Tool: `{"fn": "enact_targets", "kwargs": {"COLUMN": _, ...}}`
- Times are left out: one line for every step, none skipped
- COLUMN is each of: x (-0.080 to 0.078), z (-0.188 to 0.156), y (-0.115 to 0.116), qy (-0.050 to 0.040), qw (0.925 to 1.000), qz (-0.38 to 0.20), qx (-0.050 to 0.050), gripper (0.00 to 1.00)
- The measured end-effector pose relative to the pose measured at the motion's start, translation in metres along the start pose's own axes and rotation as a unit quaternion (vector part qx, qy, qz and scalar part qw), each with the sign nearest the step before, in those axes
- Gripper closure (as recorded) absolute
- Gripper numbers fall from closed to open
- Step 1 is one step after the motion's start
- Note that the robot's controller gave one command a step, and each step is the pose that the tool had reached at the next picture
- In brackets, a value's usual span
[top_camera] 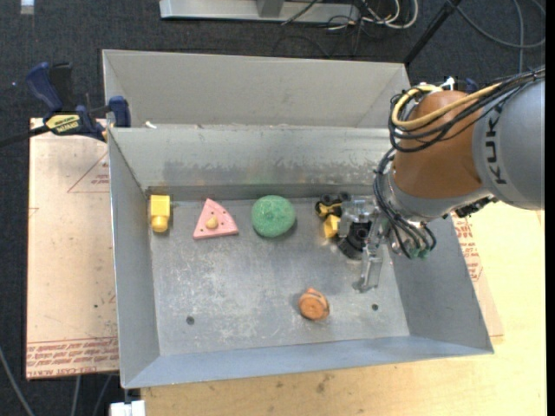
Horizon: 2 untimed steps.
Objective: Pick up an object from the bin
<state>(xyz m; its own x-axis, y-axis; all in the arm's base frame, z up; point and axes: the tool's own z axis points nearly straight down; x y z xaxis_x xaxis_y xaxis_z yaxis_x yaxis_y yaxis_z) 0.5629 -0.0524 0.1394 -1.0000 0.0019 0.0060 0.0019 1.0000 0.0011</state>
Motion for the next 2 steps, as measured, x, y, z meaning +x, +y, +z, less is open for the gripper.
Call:
{"fn": "enact_targets", "kwargs": {"x": -0.001, "z": -0.005, "y": 0.0, "qy": -0.0035, "qw": 1.0, "qz": -0.001, "qx": 0.0, "gripper": 0.0}}
{"fn": "enact_targets", "kwargs": {"x": -0.059, "z": 0.016, "y": 0.022, "qy": -0.0066, "qw": 1.0, "qz": 0.006, "qx": 0.0, "gripper": 0.0}}
